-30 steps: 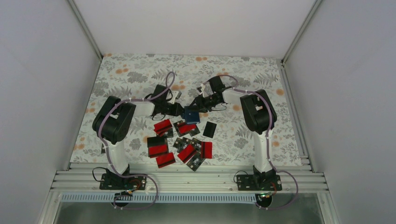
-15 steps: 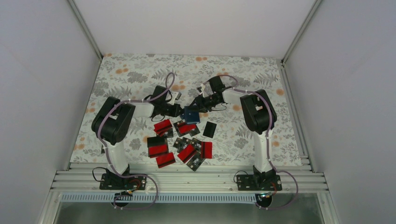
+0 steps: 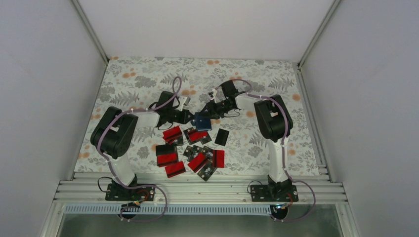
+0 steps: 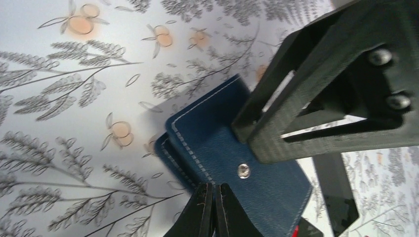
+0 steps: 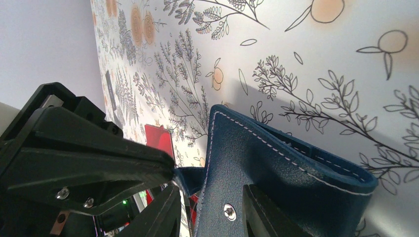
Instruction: Put the credit cards into the card holder
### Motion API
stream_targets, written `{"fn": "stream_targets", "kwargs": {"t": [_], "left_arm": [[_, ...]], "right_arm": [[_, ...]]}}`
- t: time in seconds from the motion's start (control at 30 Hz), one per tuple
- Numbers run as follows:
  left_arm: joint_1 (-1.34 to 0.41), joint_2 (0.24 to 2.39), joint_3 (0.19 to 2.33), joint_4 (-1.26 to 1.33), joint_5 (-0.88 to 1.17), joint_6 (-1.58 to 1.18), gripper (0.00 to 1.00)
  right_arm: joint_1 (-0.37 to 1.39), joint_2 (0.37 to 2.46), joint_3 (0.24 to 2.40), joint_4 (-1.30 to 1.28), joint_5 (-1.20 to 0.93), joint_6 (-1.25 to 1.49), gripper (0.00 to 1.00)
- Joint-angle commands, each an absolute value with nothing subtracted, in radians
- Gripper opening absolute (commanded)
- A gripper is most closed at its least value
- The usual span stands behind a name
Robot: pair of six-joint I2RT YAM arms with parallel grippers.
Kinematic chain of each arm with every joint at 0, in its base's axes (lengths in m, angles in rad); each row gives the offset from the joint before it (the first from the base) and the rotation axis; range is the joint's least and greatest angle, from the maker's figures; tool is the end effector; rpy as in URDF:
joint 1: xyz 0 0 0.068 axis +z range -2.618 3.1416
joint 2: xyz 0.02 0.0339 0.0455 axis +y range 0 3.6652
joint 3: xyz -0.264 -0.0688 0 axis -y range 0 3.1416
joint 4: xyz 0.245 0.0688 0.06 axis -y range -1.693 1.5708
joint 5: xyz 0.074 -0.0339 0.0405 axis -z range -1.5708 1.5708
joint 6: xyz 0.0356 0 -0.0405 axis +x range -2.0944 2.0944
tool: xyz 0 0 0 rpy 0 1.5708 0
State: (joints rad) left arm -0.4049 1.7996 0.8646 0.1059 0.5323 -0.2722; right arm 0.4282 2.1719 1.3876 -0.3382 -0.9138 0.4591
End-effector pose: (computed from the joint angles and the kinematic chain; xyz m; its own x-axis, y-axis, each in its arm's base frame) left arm 0.3094 -0.1523 0.1319 -0.8287 0.1031 -0.5501 0.4482 0.7108 -0.5420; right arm 0.3764 0.2028 0.1144 -0.9857 -0.1524 -0.0723 -0.1439 0.5361 0.8318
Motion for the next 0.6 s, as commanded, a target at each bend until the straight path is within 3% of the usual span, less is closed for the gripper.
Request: {"fn": "stream_targets", "kwargs": {"t": [0.0, 0.57], "left_arm": [[-0.399, 1.792, 0.866, 0.173, 0.642, -0.251, 0.02], [-0.412, 1.896, 0.947, 0.167, 0.715, -0.235, 0.02]], "right_arm": [[0.428, 2.23, 1.377, -0.396, -0.816, 0.444, 0.34], [0.426, 2.149, 1.352, -0.347, -0.857, 0.388, 0.29]]}}
